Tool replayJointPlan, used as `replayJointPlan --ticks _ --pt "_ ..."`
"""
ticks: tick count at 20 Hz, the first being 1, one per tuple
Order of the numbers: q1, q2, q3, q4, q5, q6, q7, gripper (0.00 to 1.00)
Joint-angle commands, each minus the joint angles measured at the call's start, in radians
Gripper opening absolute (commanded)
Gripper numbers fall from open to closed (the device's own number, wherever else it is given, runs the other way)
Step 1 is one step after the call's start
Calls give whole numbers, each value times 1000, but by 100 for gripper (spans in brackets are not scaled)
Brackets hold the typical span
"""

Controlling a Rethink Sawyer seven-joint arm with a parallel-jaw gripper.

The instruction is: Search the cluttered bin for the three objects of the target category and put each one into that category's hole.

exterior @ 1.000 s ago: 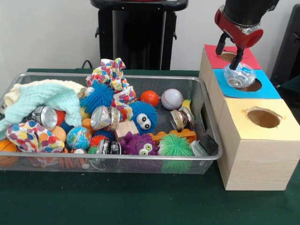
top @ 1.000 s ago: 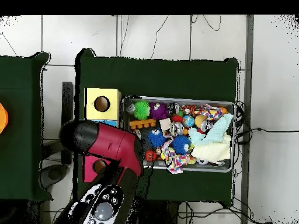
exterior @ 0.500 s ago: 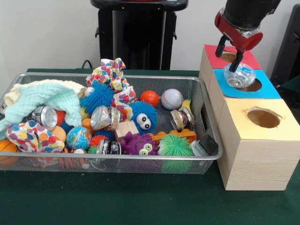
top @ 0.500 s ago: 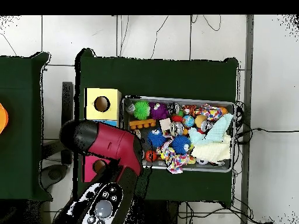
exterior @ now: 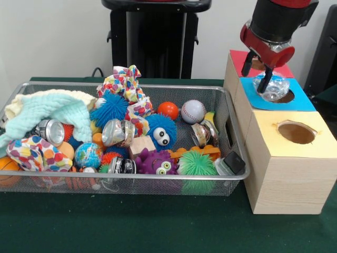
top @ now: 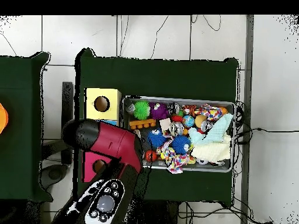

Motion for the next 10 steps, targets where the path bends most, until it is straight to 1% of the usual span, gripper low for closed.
replayJointPlan --ticks 1,5,10 --pt "-60 88 184 5 78 -99 176 100" --pt "-60 103 196 -1 86 -110 177 100" --pt "-51 102 185 -9 83 -87 191 100"
